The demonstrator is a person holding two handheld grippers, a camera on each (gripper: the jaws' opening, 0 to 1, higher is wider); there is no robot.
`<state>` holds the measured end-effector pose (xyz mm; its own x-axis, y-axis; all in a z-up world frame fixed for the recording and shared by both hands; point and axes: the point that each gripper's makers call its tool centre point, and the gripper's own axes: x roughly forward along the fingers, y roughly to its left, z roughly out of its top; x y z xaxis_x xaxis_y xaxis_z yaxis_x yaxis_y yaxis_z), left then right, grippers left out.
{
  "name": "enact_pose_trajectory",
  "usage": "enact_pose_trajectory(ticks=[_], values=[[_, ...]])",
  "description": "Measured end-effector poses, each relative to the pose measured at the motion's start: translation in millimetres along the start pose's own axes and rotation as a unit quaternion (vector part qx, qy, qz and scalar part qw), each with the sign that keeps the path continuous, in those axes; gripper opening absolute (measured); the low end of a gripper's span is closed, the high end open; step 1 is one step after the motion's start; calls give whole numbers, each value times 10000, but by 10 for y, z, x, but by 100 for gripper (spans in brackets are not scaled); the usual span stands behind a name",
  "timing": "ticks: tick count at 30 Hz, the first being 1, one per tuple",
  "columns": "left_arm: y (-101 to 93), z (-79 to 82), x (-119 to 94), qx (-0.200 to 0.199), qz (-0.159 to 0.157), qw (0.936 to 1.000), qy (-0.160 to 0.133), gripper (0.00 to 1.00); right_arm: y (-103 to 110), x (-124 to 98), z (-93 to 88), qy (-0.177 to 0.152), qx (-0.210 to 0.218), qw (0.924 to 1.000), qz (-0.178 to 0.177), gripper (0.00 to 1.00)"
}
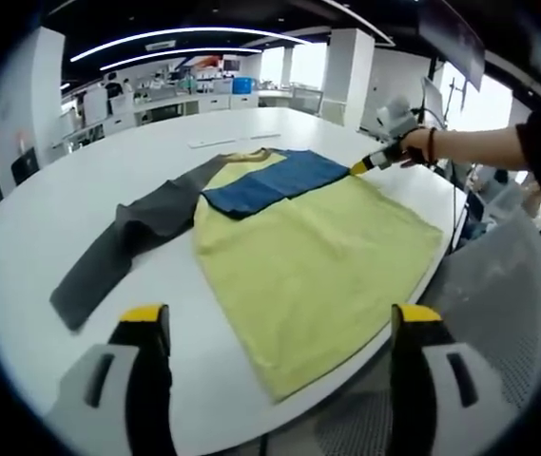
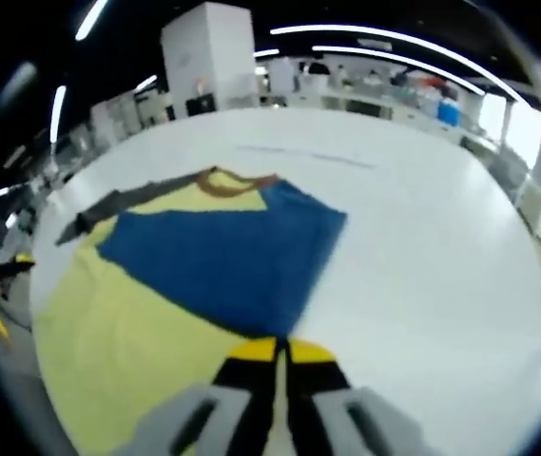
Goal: Fold the garment on the visible template until the final outline fits inside the template.
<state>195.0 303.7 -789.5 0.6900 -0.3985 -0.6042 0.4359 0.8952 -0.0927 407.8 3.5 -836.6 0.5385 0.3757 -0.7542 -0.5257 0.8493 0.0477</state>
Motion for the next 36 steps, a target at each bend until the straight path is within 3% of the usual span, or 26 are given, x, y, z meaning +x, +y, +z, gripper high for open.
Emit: enact_pose_trajectory(ticks=[19, 26, 30, 36], values=[[81, -18, -16, -79, 91, 9999, 35, 94, -148, -39, -85, 160, -7, 9998, -75, 0], [136, -1, -43, -91, 174, 9998, 23, 95, -140, -70, -50, 8, 257, 9997, 12, 2], [208, 29, -67, -123, 292, 9995, -12, 97, -109, -155, 3, -192, 733, 9970, 173, 30], [328, 95, -122, -243, 405, 9988, -124, 98, 25, -393, 74, -496, 679, 9952, 493, 63]])
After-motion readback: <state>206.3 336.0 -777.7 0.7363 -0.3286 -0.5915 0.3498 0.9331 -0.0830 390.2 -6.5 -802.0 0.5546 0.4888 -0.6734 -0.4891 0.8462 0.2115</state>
